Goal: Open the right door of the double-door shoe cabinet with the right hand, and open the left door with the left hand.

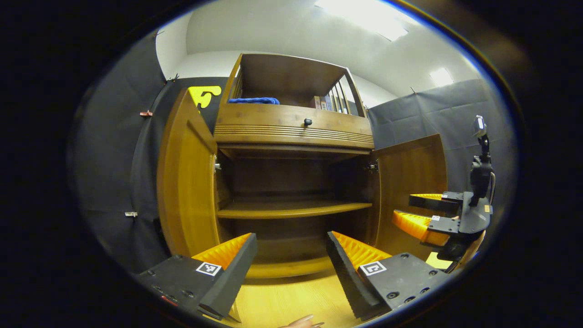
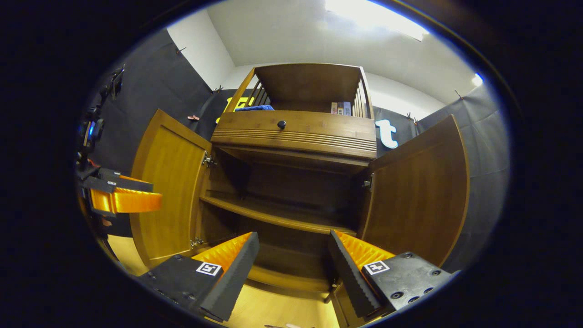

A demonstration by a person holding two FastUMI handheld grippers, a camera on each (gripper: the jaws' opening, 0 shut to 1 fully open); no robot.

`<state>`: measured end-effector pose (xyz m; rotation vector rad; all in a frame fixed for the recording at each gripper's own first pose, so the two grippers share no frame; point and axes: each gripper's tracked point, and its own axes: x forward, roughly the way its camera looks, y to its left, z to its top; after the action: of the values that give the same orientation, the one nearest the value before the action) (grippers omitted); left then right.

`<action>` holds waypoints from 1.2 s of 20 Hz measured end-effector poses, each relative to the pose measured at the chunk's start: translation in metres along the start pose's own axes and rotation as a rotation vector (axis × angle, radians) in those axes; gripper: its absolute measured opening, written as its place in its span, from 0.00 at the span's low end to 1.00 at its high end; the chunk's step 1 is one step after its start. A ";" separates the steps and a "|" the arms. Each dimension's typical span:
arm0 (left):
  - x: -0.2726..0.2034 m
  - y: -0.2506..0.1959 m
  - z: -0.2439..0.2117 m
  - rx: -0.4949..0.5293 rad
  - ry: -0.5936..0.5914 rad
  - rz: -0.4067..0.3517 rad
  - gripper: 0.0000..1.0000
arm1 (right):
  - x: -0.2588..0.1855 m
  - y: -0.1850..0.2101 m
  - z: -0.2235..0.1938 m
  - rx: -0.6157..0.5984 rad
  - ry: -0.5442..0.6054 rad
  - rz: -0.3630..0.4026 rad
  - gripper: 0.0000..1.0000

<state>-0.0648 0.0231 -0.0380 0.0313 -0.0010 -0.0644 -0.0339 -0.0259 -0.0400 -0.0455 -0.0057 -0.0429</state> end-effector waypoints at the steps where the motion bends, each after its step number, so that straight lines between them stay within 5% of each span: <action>1: 0.008 -0.005 0.000 -0.013 0.007 0.000 0.93 | 0.001 0.007 0.002 0.029 0.013 0.019 0.97; 10: 0.037 -0.007 0.021 0.008 -0.031 0.087 0.94 | 0.019 -0.004 0.011 0.077 0.029 -0.017 0.97; 24: 0.048 -0.028 0.023 0.031 -0.034 0.046 0.94 | 0.016 -0.025 0.019 0.064 0.006 -0.054 0.98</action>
<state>-0.0191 -0.0088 -0.0163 0.0612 -0.0363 -0.0188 -0.0190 -0.0502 -0.0199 0.0184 -0.0021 -0.0970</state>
